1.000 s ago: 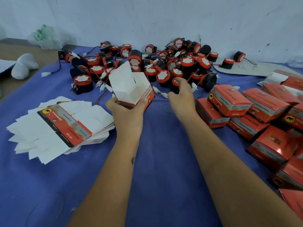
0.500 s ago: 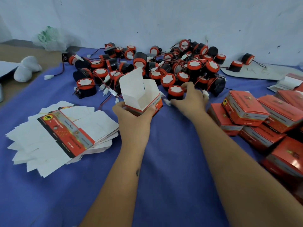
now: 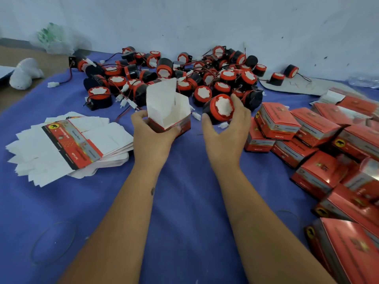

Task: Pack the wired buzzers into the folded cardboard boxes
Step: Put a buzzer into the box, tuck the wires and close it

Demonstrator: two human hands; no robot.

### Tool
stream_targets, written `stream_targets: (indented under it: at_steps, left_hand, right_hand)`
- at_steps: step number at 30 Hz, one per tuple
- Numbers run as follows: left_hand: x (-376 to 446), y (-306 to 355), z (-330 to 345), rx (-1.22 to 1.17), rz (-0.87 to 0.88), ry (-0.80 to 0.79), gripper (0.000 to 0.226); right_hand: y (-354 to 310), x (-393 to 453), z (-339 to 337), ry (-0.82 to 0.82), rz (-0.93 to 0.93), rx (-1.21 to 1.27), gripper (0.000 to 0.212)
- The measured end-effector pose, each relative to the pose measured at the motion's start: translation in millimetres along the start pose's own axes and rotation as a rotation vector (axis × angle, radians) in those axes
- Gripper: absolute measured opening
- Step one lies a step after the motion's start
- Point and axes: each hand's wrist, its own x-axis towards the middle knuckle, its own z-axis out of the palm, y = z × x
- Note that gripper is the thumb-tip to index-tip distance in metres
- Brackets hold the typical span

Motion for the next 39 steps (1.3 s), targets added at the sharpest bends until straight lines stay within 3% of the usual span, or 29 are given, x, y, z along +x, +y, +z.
stream_targets:
  at_steps: [3,6,8,12,17,22,26,29,32,35,38,39]
  left_hand:
    - [-4.6,1.9,-5.4,0.113,0.01,-0.165,0.074]
    - [-6.7,3.4,-8.9,0.152,0.019,-0.254,0.069]
    - [-7.3,4.1,-10.5,0.138,0.036,-0.309,0.064]
    - [-3.6,3.0,-9.2,0.172,0.044,-0.416,0.052]
    - [0.0,-1.4,-9.1,0.158,0.035,-0.409,0.051]
    - [-0.8,-1.0,-9.6,0.118,0.039,-0.419,0.059]
    - [-1.3,1.1,-8.6,0.095,0.087,-0.383,0.056]
    - [-1.5,1.5,-9.4,0.072,0.089,-0.339,0.053]
    - [-1.2,0.7,-11.2,0.018,0.081,-0.336,0.058]
    - [0.7,3.6,-15.5,-0.055,0.1,-0.332,0.059]
    - [3.9,7.2,-21.1,-0.151,0.156,-0.383,0.068]
    - [4.4,8.3,-23.2,-0.166,0.17,-0.41,0.069]
  right_hand:
    - [-9.7,-10.6,-8.7,0.103,-0.143,-0.002,0.062]
    - [-13.5,-16.5,-10.9,0.104,-0.294,-0.049,0.059]
    - [-12.7,-17.5,-10.1,0.044,-0.359,-0.091,0.054]
    - [-12.0,-19.9,-6.4,-0.237,-0.39,-0.17,0.046]
    - [-10.0,-20.6,-4.0,-0.241,-0.438,-0.215,0.026]
    - [-12.9,-18.7,-6.9,-0.335,-0.348,-0.243,0.03]
    - [-13.4,-23.3,-2.0,-0.447,-0.362,-0.412,0.037]
    - [-14.7,-22.8,2.9,-0.336,-0.391,-0.36,0.028]
    - [-13.6,-17.1,0.3,-0.106,-0.139,-0.058,0.022]
    - [-10.4,-6.5,-8.2,-0.167,0.337,0.188,0.022]
    - [-6.2,9.3,-16.5,-0.225,0.647,0.505,0.015]
    - [-4.9,14.3,-18.5,-0.223,0.702,0.638,0.023]
